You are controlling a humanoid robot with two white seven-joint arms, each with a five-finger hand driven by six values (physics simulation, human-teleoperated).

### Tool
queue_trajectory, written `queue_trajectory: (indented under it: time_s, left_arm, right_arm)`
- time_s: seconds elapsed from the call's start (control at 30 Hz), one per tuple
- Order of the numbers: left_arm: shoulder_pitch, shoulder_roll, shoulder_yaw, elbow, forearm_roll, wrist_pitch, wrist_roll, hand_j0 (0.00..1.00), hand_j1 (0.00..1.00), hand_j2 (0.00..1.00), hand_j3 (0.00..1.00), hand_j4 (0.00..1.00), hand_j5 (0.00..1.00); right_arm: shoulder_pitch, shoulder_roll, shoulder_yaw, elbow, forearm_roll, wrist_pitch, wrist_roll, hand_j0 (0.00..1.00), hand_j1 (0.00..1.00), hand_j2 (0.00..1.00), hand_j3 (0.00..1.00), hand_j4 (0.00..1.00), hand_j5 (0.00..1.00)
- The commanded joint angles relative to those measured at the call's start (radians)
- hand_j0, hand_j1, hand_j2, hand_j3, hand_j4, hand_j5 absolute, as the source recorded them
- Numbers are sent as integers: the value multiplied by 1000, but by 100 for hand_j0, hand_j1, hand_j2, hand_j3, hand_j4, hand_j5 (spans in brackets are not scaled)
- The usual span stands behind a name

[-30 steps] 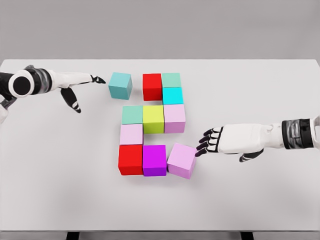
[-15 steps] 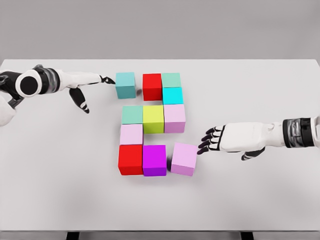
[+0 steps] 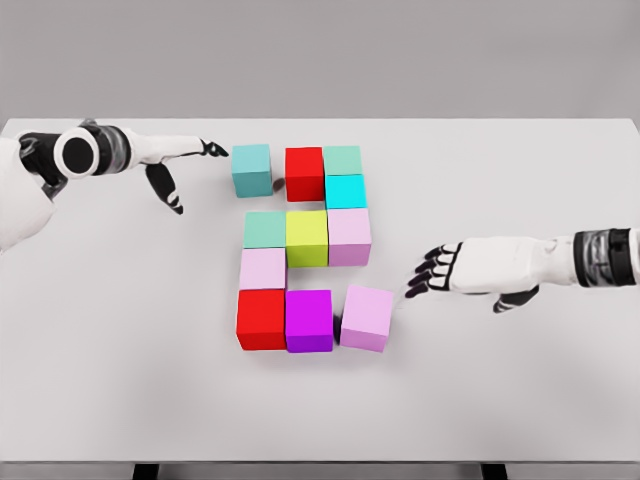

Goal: Assemble the squares on the desktop into the number 2

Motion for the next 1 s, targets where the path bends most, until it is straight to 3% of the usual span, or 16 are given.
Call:
queue_trajectory:
  time_s: [0.0, 0.3, 0.77, 0.9, 0.97]
  left_arm:
    - [0, -23, 1, 12, -3, -1, 1, 100, 100, 100, 100, 100, 100]
    - [0, -32, -1, -2, -5, -4, 1, 100, 100, 100, 100, 100, 100]
    - [-2, -37, 1, -8, -2, -2, 1, 100, 100, 100, 100, 100, 100]
    - [-11, 27, 4, -45, 18, -88, -3, 100, 100, 100, 100, 100, 100]
    - [-5, 69, 2, -57, 70, -172, -6, 100, 100, 100, 100, 100, 100]
  right_arm:
    - [0, -1, -1, 33, -4, 2, 0, 100, 100, 100, 100, 100, 100]
    - [-2, 52, 30, 33, 18, 2, 0, 100, 100, 100, 100, 100, 100]
    - [-14, 71, 28, -7, 16, 2, 0, 100, 100, 100, 100, 100, 100]
    - [-18, 75, 28, -18, 13, 2, 0, 100, 100, 100, 100, 100, 100]
    - [-21, 75, 28, -16, 9, 2, 0, 100, 100, 100, 100, 100, 100]
